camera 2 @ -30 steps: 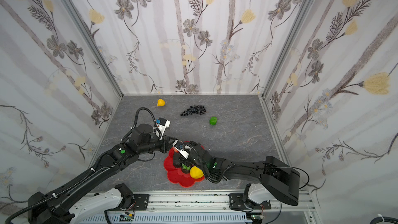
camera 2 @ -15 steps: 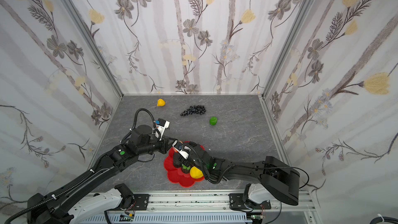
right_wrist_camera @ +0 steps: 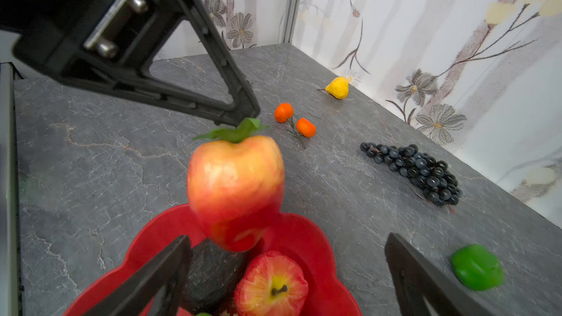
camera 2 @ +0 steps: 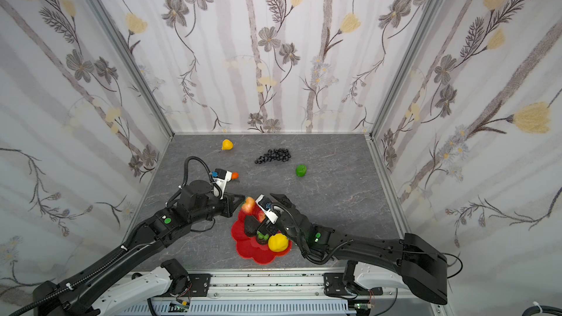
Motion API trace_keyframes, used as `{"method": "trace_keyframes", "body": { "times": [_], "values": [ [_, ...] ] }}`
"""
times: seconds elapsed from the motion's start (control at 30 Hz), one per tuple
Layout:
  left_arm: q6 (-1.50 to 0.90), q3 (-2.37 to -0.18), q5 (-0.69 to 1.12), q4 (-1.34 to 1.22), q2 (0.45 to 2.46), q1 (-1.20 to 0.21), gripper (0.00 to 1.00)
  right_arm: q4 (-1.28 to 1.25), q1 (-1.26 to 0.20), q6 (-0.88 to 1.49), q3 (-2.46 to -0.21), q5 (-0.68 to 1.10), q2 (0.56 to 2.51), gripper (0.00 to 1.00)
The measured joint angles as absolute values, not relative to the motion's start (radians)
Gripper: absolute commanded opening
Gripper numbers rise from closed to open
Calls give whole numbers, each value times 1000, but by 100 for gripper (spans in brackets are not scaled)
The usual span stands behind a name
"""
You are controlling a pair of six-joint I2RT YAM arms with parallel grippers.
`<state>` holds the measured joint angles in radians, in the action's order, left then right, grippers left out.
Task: Arrange fruit in a fruit bowl
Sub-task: Place the fruit in the fruit bowl.
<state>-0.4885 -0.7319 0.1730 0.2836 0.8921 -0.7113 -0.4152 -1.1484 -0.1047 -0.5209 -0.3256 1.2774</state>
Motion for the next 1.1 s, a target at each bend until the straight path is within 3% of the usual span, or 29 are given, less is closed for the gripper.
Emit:
{"method": "trace_keyframes", "body": {
  "times": [0.23,0.53,1.1],
  "values": [
    [-620,-707,-22,411,843,-827,0,-397,-1092,-79,-415,-374,1142,99],
    [-850,-748,-297,637,845,-960,0,-395,-1046,-52,-394,-370,1131,99],
    [-1238,-744,-527,759,968,-1108,0,-394,-1044,-34,-376,-338,1104,99]
  ]
}}
